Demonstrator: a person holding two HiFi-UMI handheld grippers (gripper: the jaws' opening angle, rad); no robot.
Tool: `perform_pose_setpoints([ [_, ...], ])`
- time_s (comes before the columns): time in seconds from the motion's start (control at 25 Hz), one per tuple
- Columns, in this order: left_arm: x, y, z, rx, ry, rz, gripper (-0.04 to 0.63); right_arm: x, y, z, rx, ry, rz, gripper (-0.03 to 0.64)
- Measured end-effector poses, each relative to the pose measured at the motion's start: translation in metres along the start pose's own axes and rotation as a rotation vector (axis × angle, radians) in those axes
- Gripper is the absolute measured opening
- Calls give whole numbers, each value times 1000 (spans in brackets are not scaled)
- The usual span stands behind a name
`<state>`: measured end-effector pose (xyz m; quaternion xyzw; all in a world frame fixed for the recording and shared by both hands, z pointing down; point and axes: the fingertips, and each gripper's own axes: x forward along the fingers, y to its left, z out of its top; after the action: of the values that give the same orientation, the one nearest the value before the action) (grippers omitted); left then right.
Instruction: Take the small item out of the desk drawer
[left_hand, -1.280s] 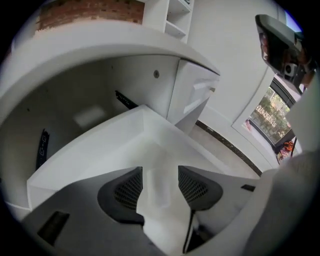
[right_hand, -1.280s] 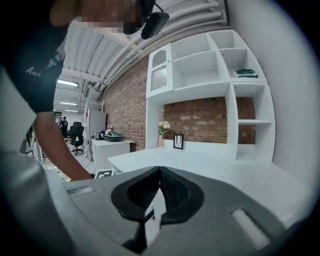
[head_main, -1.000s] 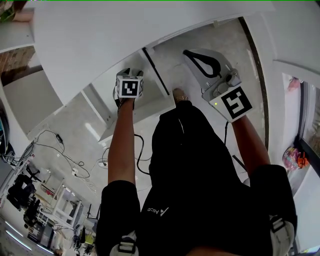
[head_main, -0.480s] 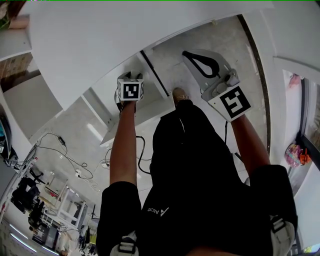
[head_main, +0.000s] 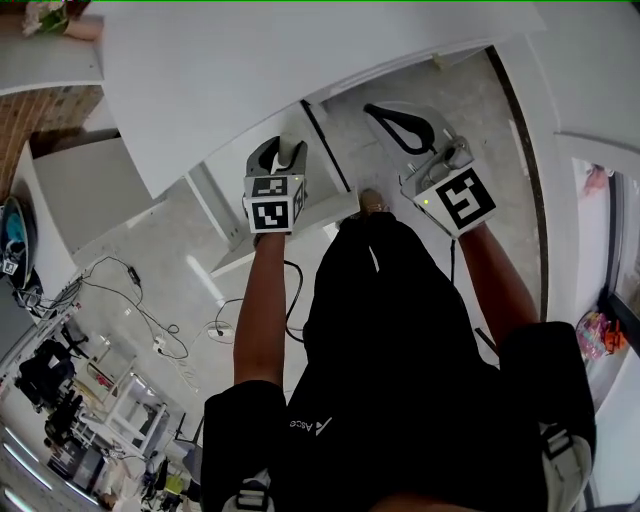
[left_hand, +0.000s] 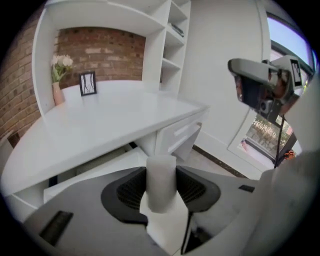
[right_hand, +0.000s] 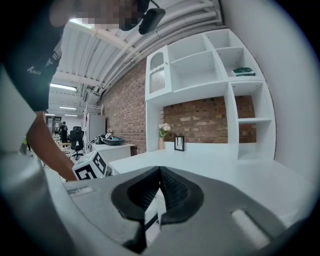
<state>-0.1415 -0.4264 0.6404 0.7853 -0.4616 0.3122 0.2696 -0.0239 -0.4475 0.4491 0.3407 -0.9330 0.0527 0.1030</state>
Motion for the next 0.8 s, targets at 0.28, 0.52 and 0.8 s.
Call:
perform_pose_setpoints([
  [0.28, -114, -29, 71, 32, -318, 6, 178, -16, 27, 52, -47, -104, 14, 0],
  [0.52, -211, -48, 123, 74, -566, 50, 178, -43, 48, 94, -55, -183, 9, 0],
  [0.8, -293, -73, 170, 126, -781, 69, 178, -68, 69, 131, -39, -255, 12, 1],
])
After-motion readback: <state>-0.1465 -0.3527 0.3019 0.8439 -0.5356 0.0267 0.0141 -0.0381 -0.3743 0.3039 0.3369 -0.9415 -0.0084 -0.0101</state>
